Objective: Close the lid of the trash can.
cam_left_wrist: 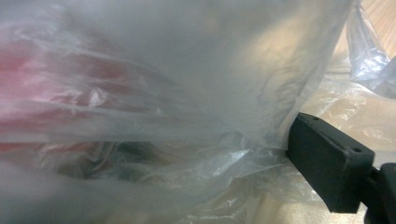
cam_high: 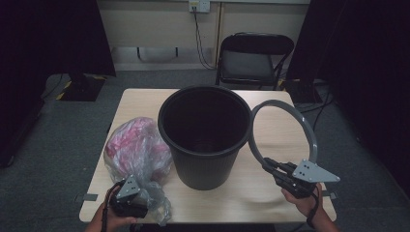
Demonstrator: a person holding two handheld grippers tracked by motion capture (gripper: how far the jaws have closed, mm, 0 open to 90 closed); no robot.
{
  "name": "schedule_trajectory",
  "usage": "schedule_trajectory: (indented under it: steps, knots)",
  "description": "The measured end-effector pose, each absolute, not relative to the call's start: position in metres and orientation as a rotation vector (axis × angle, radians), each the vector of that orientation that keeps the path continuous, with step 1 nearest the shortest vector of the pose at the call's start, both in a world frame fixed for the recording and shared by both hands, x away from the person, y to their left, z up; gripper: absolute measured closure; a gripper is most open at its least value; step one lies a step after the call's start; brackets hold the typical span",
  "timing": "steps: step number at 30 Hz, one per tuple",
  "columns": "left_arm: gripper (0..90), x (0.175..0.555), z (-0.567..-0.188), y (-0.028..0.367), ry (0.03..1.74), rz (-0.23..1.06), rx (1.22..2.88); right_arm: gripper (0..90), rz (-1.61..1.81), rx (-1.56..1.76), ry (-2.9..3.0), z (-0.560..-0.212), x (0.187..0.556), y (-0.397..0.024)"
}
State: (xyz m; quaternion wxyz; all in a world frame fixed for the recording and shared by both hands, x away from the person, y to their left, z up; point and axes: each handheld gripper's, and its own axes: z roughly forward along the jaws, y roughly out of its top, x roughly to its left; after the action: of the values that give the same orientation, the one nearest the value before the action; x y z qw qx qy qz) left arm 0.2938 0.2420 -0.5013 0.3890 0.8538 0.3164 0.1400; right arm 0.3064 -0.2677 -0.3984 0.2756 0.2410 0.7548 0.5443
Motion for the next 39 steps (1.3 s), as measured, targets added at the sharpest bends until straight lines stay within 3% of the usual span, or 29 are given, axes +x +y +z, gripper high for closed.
schedule_trajectory:
  steps: [39]
  knots:
    - [20.7, 0.294, -0.501, 0.242, 0.805, 0.357, 2.171, 79.3, 1.589, 0.572, 1.919, -0.355, 0.29, -0.273]
